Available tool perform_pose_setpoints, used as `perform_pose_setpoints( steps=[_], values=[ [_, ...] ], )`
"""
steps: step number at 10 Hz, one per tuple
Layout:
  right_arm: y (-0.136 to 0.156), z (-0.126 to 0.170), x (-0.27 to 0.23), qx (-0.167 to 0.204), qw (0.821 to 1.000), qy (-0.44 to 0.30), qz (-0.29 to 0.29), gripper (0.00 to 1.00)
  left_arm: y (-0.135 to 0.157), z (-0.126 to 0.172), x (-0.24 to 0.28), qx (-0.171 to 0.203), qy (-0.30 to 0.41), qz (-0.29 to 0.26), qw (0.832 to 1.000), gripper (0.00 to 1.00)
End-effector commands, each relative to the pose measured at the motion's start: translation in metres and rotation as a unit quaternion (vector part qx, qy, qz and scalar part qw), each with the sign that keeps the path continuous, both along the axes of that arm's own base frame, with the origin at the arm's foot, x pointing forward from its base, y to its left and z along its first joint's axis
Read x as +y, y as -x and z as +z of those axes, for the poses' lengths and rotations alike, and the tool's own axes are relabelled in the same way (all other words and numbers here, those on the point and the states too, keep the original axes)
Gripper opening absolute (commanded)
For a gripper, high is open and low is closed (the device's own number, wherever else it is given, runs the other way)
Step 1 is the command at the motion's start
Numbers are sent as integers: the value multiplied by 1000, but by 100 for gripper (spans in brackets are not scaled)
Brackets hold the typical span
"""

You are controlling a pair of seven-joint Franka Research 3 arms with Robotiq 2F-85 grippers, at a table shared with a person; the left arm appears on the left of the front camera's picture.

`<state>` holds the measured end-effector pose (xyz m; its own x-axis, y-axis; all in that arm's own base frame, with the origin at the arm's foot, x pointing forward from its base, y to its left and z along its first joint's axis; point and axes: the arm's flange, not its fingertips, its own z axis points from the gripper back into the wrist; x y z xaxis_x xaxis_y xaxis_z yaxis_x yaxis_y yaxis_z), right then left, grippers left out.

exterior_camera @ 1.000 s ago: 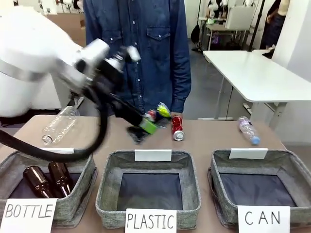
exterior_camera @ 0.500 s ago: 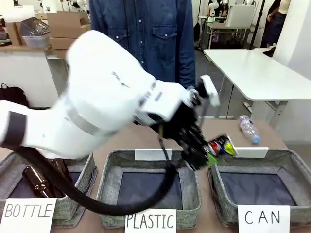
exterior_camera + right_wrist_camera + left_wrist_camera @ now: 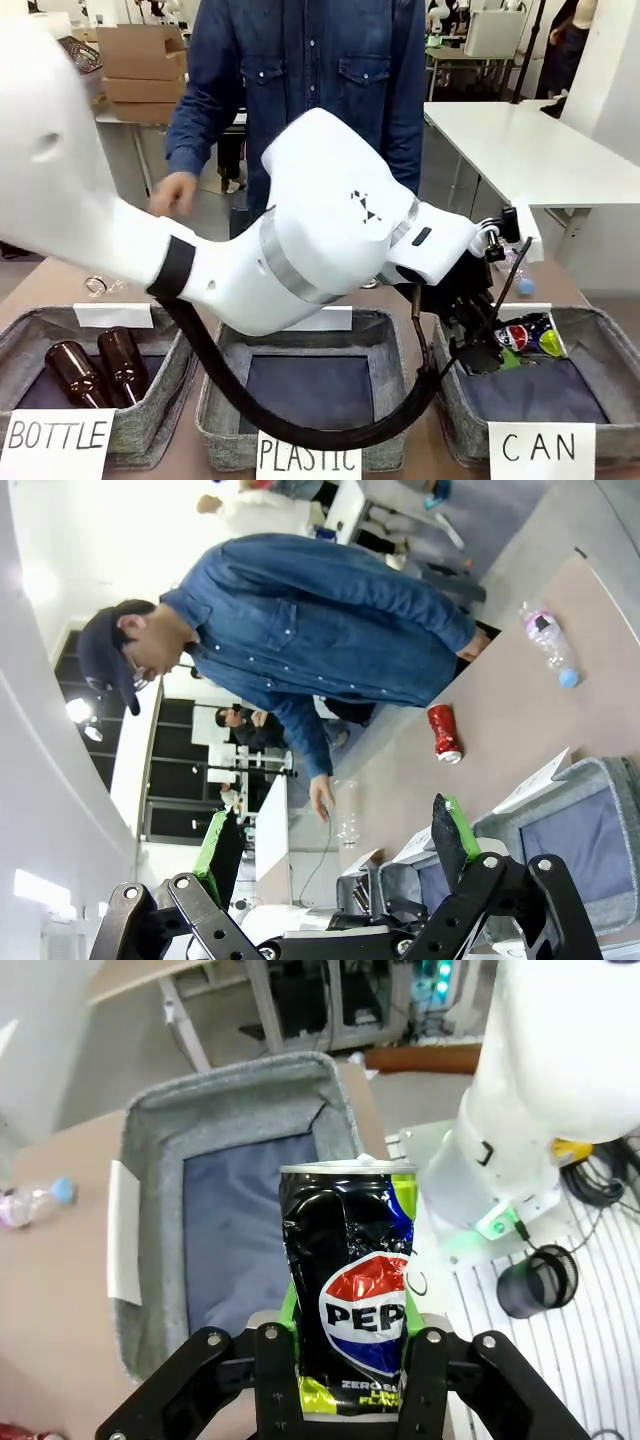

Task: Sort the can waste into the basket.
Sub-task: Pick up the can waste from the table and place it in the right Fabric basket.

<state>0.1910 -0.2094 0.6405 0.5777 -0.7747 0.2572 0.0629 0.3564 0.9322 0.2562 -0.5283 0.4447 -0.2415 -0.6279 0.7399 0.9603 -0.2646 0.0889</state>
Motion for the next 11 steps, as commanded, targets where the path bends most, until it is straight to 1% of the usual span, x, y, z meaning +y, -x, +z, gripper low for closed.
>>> perform_pose_setpoints(
  steps=[1,2,3,5,7,10,11],
  values=[
    [1,1,0,-3,1000,-7,1,100,12,13,17,-19,11,3,1000,37],
    [1,1,0,-3,1000,-7,1,100,0,0,0,0,0,0,1000,37],
    [1,1,0,-3,1000,-7,1,100,-23,-21,2,-18,-21,40,999,37],
    [1,1,0,-3,1000,-7,1,100,-31,-15,-27,-55,5,57,997,37],
    [1,1,0,-3,1000,-7,1,100,-35,-19,-42,-62,13,61,996,37],
    [1,1,0,-3,1000,-7,1,100,-33,-21,-46,-67,18,62,996,37],
    [1,1,0,-3,1000,-7,1,100,-34,-22,-45,-72,13,54,996,95]
  ],
)
